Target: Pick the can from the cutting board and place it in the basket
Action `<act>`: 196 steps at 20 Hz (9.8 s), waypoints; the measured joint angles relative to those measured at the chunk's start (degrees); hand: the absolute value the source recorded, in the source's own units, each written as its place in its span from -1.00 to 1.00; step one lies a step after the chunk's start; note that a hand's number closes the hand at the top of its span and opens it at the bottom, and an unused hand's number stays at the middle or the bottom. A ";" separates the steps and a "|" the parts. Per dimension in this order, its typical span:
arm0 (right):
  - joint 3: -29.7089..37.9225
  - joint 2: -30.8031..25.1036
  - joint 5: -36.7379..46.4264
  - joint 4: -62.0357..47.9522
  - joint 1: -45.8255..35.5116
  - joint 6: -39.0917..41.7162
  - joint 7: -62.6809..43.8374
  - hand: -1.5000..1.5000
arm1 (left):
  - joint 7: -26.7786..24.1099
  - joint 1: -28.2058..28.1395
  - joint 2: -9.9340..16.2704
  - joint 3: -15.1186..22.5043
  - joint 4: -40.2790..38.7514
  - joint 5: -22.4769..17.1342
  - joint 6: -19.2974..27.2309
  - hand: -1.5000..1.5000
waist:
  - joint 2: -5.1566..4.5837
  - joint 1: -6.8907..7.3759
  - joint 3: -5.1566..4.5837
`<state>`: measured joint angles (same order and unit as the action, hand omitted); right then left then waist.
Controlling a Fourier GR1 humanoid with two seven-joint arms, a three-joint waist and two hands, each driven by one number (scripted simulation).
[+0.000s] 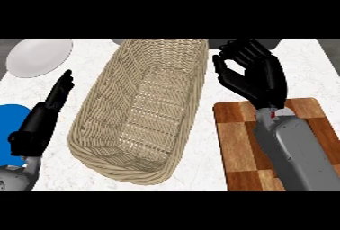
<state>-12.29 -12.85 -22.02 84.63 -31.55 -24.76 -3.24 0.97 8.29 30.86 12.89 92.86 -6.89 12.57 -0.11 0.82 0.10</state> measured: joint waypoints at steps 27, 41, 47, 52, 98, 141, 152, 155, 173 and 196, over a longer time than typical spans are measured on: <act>-17.04 -34.81 4.70 -13.64 -32.42 49.29 -52.69 -1.00 | -1.86 3.56 0.52 -3.66 -4.76 -0.83 -3.67 0.00 | 0.56 -1.31 -0.31; -18.85 -37.08 1.72 -14.81 -27.20 56.58 -51.42 -1.00 | -2.60 3.92 -1.28 -5.25 -5.47 0.94 -5.08 0.00 | 0.18 -0.83 -0.16; -20.54 -35.87 3.56 -15.19 -22.83 57.93 -50.74 -1.00 | -3.05 3.85 -2.30 -5.37 -5.76 2.17 -5.74 0.00 | 0.15 -0.74 -0.13; -20.08 -34.67 5.93 -13.20 -18.59 57.37 -51.23 -1.00 | -1.55 3.30 -3.09 -5.96 -4.06 2.86 -6.21 0.00 | 0.22 -0.81 -0.12; -0.08 -16.21 40.75 -9.11 5.33 59.55 -43.04 1.00 | -0.35 2.04 -12.35 -14.84 -2.09 12.03 -14.89 0.00 | 0.18 -0.69 -0.16; 9.55 -8.35 48.39 28.16 -11.51 35.90 -43.02 1.00 | 0.00 3.83 -13.71 -18.22 -3.22 13.49 -18.33 0.00 | 0.33 -0.46 -0.19; 4.81 3.13 48.56 9.54 -37.51 37.21 -53.69 1.00 | -1.03 3.59 -14.42 -17.74 -3.22 14.46 -18.65 0.00 | 0.15 0.20 -0.22; 4.73 6.32 49.17 3.54 -41.50 36.44 -54.55 1.00 | 0.12 3.94 -14.69 -17.53 -2.54 14.65 -18.57 0.00 | 0.15 0.23 -0.21; -2.58 9.27 50.44 -17.39 -48.02 42.34 -55.02 1.00 | -1.34 3.01 -14.94 -18.56 -3.60 15.01 -18.71 0.00 | 0.31 -0.63 -0.16; 12.21 10.89 52.53 -13.60 -45.13 25.86 -54.02 -1.00 | -1.25 3.71 -15.20 -19.44 -4.03 15.24 -19.22 0.00 | 0.20 -0.92 -0.09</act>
<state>-0.08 -1.96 30.52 71.03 -76.68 1.10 -57.25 -0.28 12.00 15.66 -6.55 88.83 8.36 -6.65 0.09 -0.10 0.00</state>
